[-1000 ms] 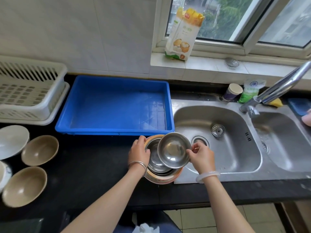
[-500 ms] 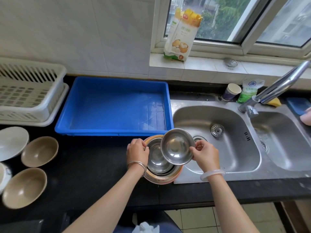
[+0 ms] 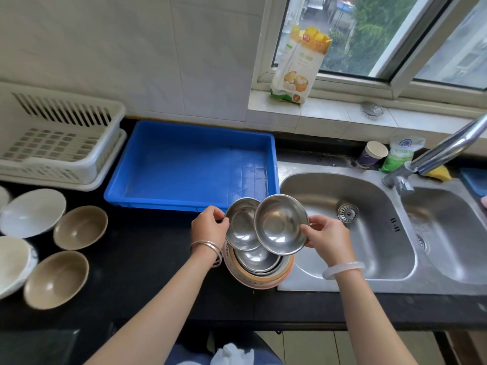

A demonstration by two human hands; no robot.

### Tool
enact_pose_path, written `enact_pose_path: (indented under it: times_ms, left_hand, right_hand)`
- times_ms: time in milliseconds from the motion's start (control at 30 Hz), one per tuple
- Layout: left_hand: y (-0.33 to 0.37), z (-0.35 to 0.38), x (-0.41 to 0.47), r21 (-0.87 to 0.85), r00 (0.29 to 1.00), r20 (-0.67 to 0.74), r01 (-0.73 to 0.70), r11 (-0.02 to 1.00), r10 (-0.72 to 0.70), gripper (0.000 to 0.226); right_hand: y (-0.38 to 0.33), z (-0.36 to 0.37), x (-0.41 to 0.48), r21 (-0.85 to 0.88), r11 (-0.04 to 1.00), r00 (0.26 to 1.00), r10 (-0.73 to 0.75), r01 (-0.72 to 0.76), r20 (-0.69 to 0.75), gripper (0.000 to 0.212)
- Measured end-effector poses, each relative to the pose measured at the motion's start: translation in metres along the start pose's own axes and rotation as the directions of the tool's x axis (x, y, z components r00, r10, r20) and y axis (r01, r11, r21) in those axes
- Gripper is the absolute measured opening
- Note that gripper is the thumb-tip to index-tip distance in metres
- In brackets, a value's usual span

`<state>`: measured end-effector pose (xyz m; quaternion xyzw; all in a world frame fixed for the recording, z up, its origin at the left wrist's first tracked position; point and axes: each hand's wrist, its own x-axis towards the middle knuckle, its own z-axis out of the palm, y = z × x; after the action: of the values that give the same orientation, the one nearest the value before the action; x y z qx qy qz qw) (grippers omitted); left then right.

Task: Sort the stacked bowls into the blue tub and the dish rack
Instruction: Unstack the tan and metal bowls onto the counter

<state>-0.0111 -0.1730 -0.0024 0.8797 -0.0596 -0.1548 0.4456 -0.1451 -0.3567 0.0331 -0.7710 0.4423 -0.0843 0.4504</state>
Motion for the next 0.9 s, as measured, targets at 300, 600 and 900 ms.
enact_pose_path:
  times_ms: [300, 600, 900]
  left_hand:
    - [-0.05, -0.062, -0.002, -0.285, 0.962, -0.097, 0.219, 0.933, -0.255, 0.016]
    - [-0.127, -0.114, -0.037, -0.518, 0.835, -0.217, 0.341, 0.784, -0.506, 0.013]
    - [-0.195, -0.129, -0.069, -0.567, 0.675, -0.256, 0.474, 0.673, -0.692, 0.014]
  right_hand:
    - [-0.029, 0.04, 0.001, 0.027, 0.996, 0.986, -0.089, 0.086, 0.143, 0.014]
    - [-0.068, 0.129, 0.001, 0.044, 0.992, 0.936, -0.128, 0.12, 0.327, 0.006]
    - [-0.075, 0.228, -0.013, -0.079, 0.972, 0.874, -0.161, 0.221, 0.458, 0.007]
